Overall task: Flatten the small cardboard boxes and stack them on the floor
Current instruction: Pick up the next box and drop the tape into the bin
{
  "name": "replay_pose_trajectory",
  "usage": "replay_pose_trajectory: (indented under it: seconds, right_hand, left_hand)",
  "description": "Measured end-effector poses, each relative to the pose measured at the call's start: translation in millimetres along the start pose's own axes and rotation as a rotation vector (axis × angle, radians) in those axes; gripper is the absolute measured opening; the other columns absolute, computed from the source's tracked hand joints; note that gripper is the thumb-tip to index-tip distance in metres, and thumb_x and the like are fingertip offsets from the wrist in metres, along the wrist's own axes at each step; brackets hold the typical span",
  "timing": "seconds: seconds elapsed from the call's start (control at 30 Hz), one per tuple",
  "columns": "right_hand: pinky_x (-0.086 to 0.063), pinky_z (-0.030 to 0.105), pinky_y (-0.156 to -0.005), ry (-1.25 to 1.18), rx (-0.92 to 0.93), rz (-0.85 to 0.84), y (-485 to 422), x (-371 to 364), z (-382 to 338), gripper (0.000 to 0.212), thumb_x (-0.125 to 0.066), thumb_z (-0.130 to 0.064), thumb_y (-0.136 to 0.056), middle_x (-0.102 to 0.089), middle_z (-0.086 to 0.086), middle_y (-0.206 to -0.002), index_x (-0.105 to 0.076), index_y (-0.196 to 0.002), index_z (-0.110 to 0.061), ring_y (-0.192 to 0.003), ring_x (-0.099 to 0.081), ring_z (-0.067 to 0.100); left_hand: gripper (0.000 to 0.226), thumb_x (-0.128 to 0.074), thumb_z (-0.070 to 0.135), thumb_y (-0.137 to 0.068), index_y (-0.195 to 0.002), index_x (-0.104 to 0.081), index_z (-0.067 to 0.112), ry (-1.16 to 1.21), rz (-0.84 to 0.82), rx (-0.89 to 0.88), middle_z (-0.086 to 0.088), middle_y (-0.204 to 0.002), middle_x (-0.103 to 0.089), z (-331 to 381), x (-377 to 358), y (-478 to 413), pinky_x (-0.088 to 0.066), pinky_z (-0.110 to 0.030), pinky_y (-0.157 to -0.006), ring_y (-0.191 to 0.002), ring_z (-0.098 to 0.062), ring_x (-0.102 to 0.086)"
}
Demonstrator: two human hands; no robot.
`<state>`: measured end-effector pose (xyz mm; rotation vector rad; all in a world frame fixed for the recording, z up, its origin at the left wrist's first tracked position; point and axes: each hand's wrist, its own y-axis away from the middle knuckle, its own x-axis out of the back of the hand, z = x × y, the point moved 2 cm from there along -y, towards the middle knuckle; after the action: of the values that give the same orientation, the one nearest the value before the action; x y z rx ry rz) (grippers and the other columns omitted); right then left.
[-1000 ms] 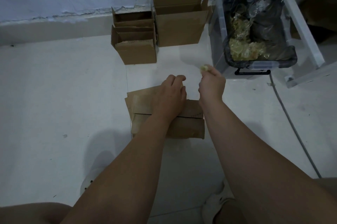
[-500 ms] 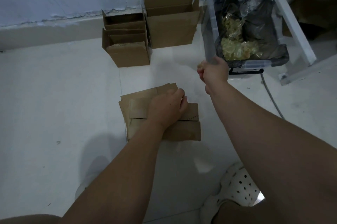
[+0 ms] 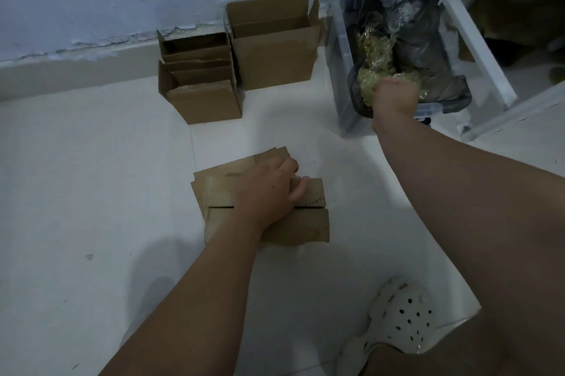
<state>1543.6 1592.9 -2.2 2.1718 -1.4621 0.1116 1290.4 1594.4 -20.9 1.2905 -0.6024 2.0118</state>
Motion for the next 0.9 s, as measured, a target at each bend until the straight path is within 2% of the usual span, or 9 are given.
replay_pose_trajectory:
  seconds: [0.07, 0.13, 0.27, 0.33, 0.47, 0.57, 0.67, 0.8, 0.9]
  right_hand:
    - [-0.045, 0.024, -0.067, -0.031, 0.008, -0.007, -6, 0, 0, 0.017, -0.053, -0.007, -0.089, -0.056, 0.0, -0.09, -0.063, -0.097, -0.017, -0.066, -0.052, 0.008]
    - [-0.049, 0.029, -0.074, -0.064, 0.023, 0.003, -16, 3, 3, 0.028, -0.052, -0.004, -0.089, -0.057, 0.004, -0.094, -0.064, -0.115, -0.008, -0.078, -0.054, 0.013]
    - [-0.05, 0.036, -0.091, -0.09, 0.041, 0.009, -26, 6, 7, 0.034, -0.048, -0.002, -0.091, -0.061, 0.014, -0.107, -0.058, -0.123, -0.005, -0.088, -0.052, 0.016]
    - [-0.05, 0.037, -0.092, -0.085, 0.05, -0.007, -27, 4, 8, 0.035, -0.045, 0.0, -0.091, -0.06, 0.009, -0.105, -0.061, -0.121, -0.009, -0.09, -0.054, 0.017]
    - [-0.054, 0.036, -0.09, 0.024, 0.124, 0.001, -31, 0, 3, 0.042, -0.036, 0.006, -0.085, -0.064, 0.006, -0.11, -0.068, -0.096, -0.018, -0.096, -0.062, 0.022]
    - [-0.054, 0.034, -0.088, 0.155, 0.176, -0.064, -37, -1, -4, 0.047, -0.033, 0.01, -0.082, -0.064, 0.005, -0.112, -0.067, -0.098, -0.018, -0.094, -0.061, 0.019]
    - [-0.053, 0.036, -0.089, 0.199, 0.185, -0.045, -36, 2, -3, 0.039, -0.038, 0.005, -0.082, -0.062, -0.001, -0.105, -0.063, -0.095, -0.022, -0.099, -0.063, 0.022]
    - [-0.049, 0.029, -0.078, 0.214, 0.212, 0.051, -13, -4, 9, 0.022, -0.049, -0.013, -0.089, -0.067, 0.0, -0.094, -0.069, -0.096, -0.018, -0.086, -0.059, 0.015]
    - [-0.046, 0.027, -0.072, 0.171, 0.141, -0.019, 21, -16, 27, 0.022, -0.048, -0.012, -0.088, -0.068, 0.002, -0.091, -0.068, -0.089, -0.02, -0.083, -0.059, 0.017]
  left_hand:
    - [0.029, -0.049, 0.043, -0.09, -0.099, -0.063, 0.019, 0.004, -0.007, -0.001, 0.004, -0.089, -0.064, -1, -2, 0, -0.049, -0.029, -0.059, -0.076, -0.015, -0.057]
    - [0.033, -0.05, 0.048, -0.088, -0.101, -0.063, 0.021, -0.002, -0.034, -0.012, 0.005, -0.094, -0.064, -4, -5, 2, -0.045, -0.026, -0.061, -0.082, -0.014, -0.057]
    - [0.069, -0.045, 0.077, -0.07, -0.108, -0.064, 0.024, -0.064, -0.11, -0.05, 0.006, -0.104, -0.061, -8, -9, 6, -0.036, -0.024, -0.075, -0.099, -0.015, -0.052]
    - [0.078, -0.047, 0.082, -0.063, -0.115, -0.062, 0.025, -0.057, -0.124, -0.057, 0.005, -0.108, -0.059, -8, -9, 6, -0.037, -0.025, -0.08, -0.103, -0.015, -0.049]
    - [0.08, -0.055, 0.08, -0.062, -0.125, -0.052, 0.031, -0.031, -0.224, -0.066, 0.006, -0.118, -0.053, -11, -11, 3, -0.036, -0.026, -0.085, -0.11, -0.014, -0.042]
    - [0.076, -0.057, 0.078, -0.065, -0.126, -0.049, 0.032, -0.027, -0.256, -0.064, 0.007, -0.12, -0.051, -13, -14, 3, -0.036, -0.028, -0.09, -0.112, -0.014, -0.041]
    - [0.069, -0.055, 0.076, -0.07, -0.123, -0.051, 0.031, -0.044, -0.257, -0.073, 0.006, -0.118, -0.052, -13, -18, 3, -0.037, -0.029, -0.09, -0.11, -0.014, -0.043]
    - [0.065, -0.053, 0.073, -0.073, -0.123, -0.05, 0.032, -0.052, -0.258, -0.085, 0.006, -0.118, -0.052, -13, -20, 1, -0.04, -0.033, -0.092, -0.109, -0.015, -0.045]
    - [0.061, -0.055, 0.067, -0.076, -0.124, -0.051, 0.029, -0.053, -0.233, -0.108, 0.004, -0.118, -0.052, -9, -15, 0, -0.036, -0.035, -0.095, -0.109, -0.018, -0.047]
